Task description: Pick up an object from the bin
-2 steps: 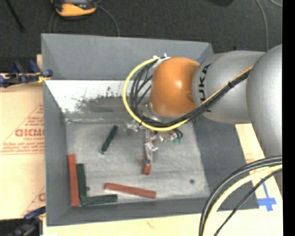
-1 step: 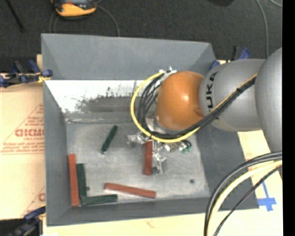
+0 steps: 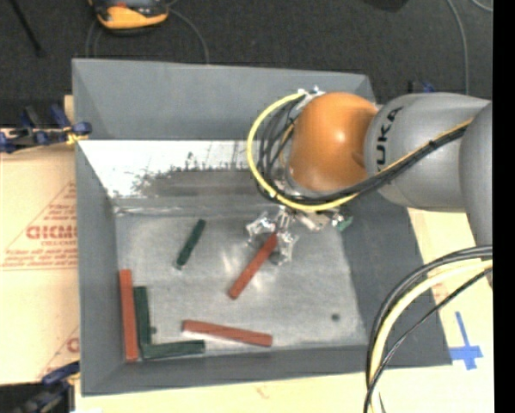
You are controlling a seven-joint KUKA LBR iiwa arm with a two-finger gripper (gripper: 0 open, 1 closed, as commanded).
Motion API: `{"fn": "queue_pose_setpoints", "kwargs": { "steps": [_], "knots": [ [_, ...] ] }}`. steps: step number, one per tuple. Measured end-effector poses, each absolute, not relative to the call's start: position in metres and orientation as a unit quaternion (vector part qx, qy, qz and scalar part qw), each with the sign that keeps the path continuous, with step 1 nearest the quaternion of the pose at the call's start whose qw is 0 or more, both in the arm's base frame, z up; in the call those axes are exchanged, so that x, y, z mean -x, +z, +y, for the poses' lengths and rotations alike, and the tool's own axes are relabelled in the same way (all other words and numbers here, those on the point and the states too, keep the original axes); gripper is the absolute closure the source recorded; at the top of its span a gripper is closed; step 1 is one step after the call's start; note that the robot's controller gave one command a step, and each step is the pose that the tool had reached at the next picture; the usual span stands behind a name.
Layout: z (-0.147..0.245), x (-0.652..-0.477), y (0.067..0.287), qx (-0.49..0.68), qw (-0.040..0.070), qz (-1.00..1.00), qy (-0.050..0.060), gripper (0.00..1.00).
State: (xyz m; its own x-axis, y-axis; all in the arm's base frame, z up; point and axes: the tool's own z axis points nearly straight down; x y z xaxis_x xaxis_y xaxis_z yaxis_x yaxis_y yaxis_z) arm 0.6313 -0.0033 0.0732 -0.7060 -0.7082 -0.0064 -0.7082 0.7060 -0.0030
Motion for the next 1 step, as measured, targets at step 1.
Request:
{"fn": "queue_pose_setpoints", "kwargs": {
  "steps": [1],
  "knots": [
    [-0.0032,-0.6313,0.0732,0.383,0.003,0.924,0.000,1.00]
  ]
}}
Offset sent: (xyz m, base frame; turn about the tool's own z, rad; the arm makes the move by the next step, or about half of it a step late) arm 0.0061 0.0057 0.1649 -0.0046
